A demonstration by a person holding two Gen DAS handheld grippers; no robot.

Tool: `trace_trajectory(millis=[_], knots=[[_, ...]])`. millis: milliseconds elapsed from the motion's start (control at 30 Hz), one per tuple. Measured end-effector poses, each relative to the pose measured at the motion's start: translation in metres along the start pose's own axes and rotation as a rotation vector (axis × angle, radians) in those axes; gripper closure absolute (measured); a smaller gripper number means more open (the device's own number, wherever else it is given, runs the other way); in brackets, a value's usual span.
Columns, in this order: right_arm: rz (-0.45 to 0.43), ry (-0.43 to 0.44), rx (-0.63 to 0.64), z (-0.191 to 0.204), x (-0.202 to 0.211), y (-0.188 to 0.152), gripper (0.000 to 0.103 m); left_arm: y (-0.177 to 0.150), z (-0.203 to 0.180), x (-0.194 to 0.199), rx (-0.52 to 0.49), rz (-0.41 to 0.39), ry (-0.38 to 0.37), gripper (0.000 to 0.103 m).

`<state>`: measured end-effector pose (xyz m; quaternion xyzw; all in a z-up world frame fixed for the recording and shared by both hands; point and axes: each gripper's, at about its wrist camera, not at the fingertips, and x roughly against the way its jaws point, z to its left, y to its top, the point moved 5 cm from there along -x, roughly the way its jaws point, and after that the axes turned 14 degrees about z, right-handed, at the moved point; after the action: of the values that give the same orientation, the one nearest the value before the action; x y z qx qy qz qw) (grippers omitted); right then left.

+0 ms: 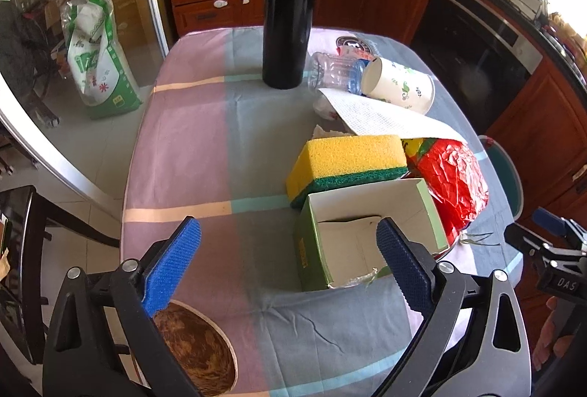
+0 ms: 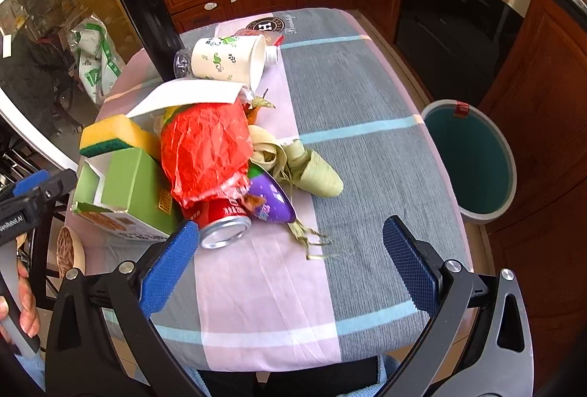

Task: Collect trash
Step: 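Grasp the green paper box with the left tool while the right tool grasps the red bag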

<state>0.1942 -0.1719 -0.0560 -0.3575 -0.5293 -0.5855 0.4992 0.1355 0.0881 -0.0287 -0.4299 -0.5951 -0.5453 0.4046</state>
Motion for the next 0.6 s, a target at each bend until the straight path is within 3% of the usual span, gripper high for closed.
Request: trace_trajectory(millis=[367,433,533,600], knots=[[0.032,-0.001,0.122,0.053,-0.031,0.041,0.01,-0.043,0.007,-0.039,-0.001,0.123,-0.097,0.014],[0.046,-0.001,0.143,0.062,-0.04,0.046,0.018,-0.049,0.007,-0.04,-0.003,0.129,-0.101,0.014],[0.086,0.023,0.149,0.067,-0.052,0.046,0.041,-0.055,0.004,-0.041,-0.018,0.124,-0.086,0.014],[0.096,0.046,0.153,0.068,-0.054,0.04,0.069,-0.059,0.0,-0.042,-0.034,0.128,-0.081,0.014]])
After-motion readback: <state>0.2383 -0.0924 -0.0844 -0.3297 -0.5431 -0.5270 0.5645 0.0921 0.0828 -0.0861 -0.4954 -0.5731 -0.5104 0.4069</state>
